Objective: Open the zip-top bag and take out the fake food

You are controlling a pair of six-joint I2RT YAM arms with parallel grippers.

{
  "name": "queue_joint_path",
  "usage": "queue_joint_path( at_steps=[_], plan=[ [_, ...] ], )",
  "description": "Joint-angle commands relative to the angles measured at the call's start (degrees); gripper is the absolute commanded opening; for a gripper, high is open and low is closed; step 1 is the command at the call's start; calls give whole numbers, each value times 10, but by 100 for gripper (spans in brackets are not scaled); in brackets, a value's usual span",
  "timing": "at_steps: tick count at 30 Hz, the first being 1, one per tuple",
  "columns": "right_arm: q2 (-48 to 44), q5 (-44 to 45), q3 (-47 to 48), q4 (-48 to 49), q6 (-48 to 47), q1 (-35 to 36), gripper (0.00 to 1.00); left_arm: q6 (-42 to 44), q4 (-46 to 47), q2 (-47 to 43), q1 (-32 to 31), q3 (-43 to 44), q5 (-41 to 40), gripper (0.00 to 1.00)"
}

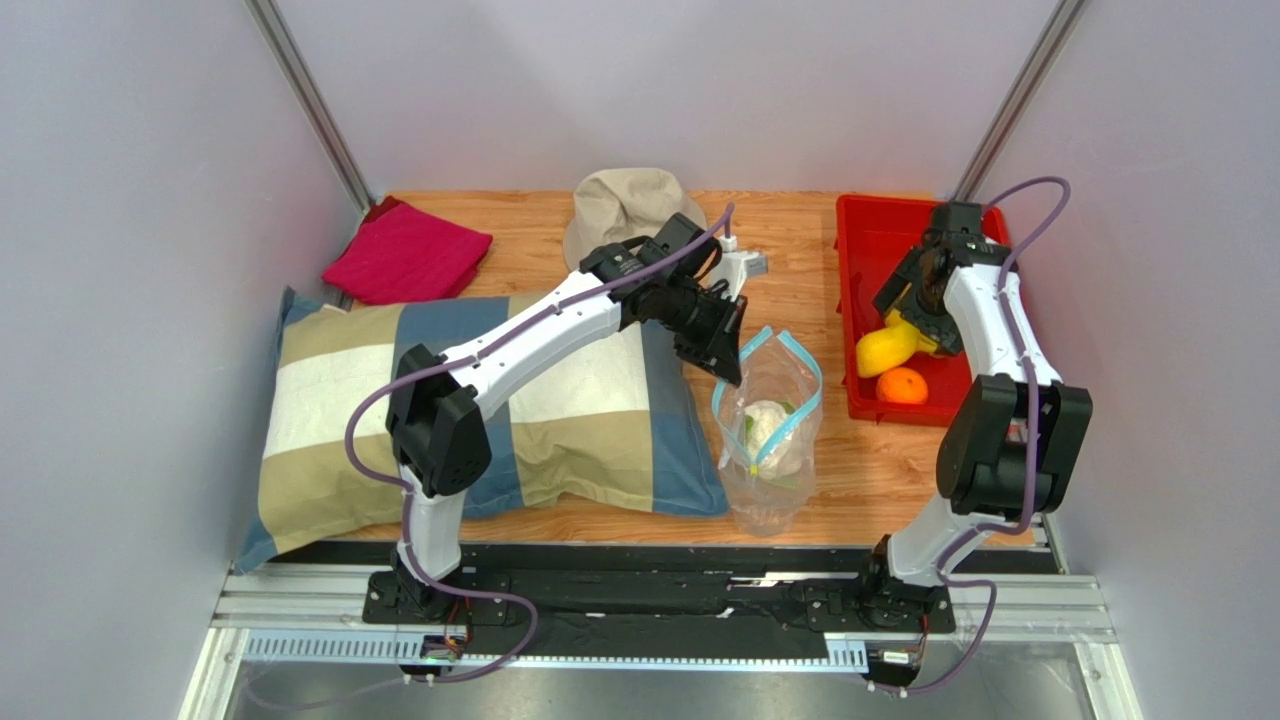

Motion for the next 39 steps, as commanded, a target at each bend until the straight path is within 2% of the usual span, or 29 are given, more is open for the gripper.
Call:
queue_joint_path(
  at_steps=[1, 4, 10, 15, 18, 22, 27, 35, 39],
  plan=[
    [-67, -38, 22, -58, -14, 6, 94, -11, 22, -1, -1, 16, 15, 0],
    [-137, -88, 11, -79, -18, 28, 93, -22, 28, -9, -3, 14, 7, 0],
    [-287, -117, 2, -107, -23, 148, 85, -48, 41, -23, -12, 8, -16, 0],
    [-328, -176, -13, -131, 26, 235, 74, -70, 61, -35, -18, -4, -27, 0],
    [-333, -204, -53, -109, 44, 289, 61, -77, 62, -35, -23, 0, -33, 0],
    [-312, -225, -102, -73, 66, 321, 39, -81, 64, -37, -28, 4, -42, 0],
    [-271, -178, -140, -69, 74, 326, 25, -83, 64, -58, -32, -17, -75, 0],
    [-216, -192, -193, -16, 56, 336, 25, -101, 81, -82, -43, -68, -102, 0],
    [-181, -176, -195, -12, 50, 359, 31, -101, 85, -68, -47, -62, -97, 0]
  ],
)
